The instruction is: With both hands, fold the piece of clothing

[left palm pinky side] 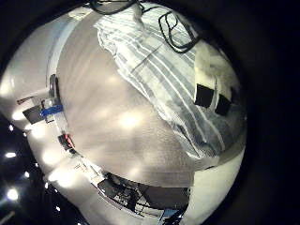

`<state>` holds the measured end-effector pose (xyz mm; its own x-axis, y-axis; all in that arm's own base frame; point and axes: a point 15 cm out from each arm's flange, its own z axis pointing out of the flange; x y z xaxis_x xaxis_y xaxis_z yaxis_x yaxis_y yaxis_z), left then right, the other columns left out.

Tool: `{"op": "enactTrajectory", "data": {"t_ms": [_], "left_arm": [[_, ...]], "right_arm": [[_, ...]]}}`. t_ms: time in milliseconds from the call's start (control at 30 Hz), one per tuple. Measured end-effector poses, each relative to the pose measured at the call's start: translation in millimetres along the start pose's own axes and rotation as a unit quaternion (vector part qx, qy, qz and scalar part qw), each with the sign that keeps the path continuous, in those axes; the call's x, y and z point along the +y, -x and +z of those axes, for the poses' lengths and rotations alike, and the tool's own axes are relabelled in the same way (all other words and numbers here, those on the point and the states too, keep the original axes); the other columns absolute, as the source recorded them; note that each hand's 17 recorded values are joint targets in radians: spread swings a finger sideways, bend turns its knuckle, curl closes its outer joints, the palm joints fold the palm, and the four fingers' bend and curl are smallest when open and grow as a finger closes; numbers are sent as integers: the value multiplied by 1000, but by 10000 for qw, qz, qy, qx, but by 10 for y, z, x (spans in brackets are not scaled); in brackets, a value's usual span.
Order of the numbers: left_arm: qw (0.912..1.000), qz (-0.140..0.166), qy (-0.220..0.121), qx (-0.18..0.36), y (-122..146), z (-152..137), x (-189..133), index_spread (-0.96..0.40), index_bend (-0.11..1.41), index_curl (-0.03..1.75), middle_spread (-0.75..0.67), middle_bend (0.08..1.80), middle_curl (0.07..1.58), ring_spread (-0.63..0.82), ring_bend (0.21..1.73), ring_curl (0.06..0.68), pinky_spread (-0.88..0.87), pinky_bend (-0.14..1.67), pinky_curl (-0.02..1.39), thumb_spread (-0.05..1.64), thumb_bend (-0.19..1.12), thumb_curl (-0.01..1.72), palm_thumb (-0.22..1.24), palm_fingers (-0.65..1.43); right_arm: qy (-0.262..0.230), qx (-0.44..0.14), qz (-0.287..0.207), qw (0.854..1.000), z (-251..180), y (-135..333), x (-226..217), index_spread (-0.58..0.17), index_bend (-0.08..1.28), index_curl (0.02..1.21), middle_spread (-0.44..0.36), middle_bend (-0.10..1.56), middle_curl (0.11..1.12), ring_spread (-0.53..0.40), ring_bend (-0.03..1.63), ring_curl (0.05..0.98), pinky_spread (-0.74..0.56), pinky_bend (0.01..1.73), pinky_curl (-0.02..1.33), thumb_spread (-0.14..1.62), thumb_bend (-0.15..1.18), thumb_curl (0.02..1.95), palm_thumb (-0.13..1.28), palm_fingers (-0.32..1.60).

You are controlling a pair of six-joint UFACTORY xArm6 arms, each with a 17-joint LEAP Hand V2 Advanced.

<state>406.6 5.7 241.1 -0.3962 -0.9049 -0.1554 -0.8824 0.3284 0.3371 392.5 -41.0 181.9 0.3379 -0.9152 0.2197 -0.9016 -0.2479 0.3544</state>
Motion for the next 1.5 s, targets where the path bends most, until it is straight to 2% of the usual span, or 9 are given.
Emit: {"op": "enactTrajectory", "data": {"t_ms": [100,233,467,667,900,1033,1167,1333,1500], "left_arm": [[10000,9,-34,87,-12,-13,-11,-727,511,1243,-512,1012,962,-439,1339,525,-664,942,748,1061,-20,482,717,1081],[9998,46,-38,188,-31,-30,19,-730,503,1250,-515,1008,966,-439,1335,524,-662,949,752,1061,-20,482,717,1087],[9997,114,-48,213,-42,-125,147,-734,494,1260,-519,1002,973,-440,1333,525,-659,947,757,1061,-20,482,717,1089],[9991,250,-114,317,-95,-281,314,-737,489,1266,-520,995,977,-440,1331,525,-659,944,760,1064,-20,483,713,1090],[9983,365,-52,441,-167,-390,540,-740,477,1272,-523,992,982,-440,1331,526,-661,940,763,1065,-20,485,712,1090],[9978,461,30,469,-186,-450,700,-741,473,1275,-524,990,984,-441,1330,526,-662,937,765,1065,-20,485,712,1091],[9973,536,100,499,-201,-549,895,-743,469,1277,-528,987,985,-441,1329,526,-663,937,766,1065,-20,486,712,1092],[9975,520,-6,485,-166,-676,1009,-745,467,1280,-533,986,985,-443,1326,527,-663,937,768,1068,-20,484,709,1092],[9978,424,-281,415,-71,-905,991,-746,463,1282,-535,988,983,-441,1322,525,-668,933,767,1070,-20,485,704,1096]], "right_arm": [[-86,11,21,10000,-36,-10,-20,-459,681,432,-359,841,773,-304,1147,549,-411,1201,492,884,1,551,990,1272],[-238,-8,11,9997,-89,-37,-55,-423,916,574,-318,993,854,-267,1225,597,-325,1284,548,889,0,597,1033,1223],[-283,-99,273,9992,-151,-241,87,-342,1079,707,-254,1155,923,-237,1325,665,-237,1369,631,897,-4,676,1077,1141],[-487,-173,319,9982,-382,-342,290,-301,1114,761,-206,1225,925,-216,1359,696,-193,1383,681,904,-6,723,1081,1113],[-258,-809,-77,9964,-561,-130,743,-275,1113,797,-160,1285,902,-199,1380,714,-168,1364,735,909,-5,783,1101,1104],[-356,-1044,-56,9939,-767,-145,997,-266,1113,812,-142,1310,886,-195,1382,718,-160,1343,765,910,-8,807,1099,1099],[-762,-960,-21,9925,-1186,-247,1140,-261,1108,824,-129,1325,867,-190,1386,720,-150,1323,795,911,-7,832,1100,1102],[-1270,-1085,41,9859,-1578,-243,1147,-258,1104,837,-118,1340,846,-188,1392,723,-143,1298,833,908,-9,859,1097,1100],[-1625,-1089,168,9805,-1872,-349,1016,-257,1103,849,-112,1351,828,-186,1397,724,-140,1271,871,892,-12,885,1080,1101]]}}
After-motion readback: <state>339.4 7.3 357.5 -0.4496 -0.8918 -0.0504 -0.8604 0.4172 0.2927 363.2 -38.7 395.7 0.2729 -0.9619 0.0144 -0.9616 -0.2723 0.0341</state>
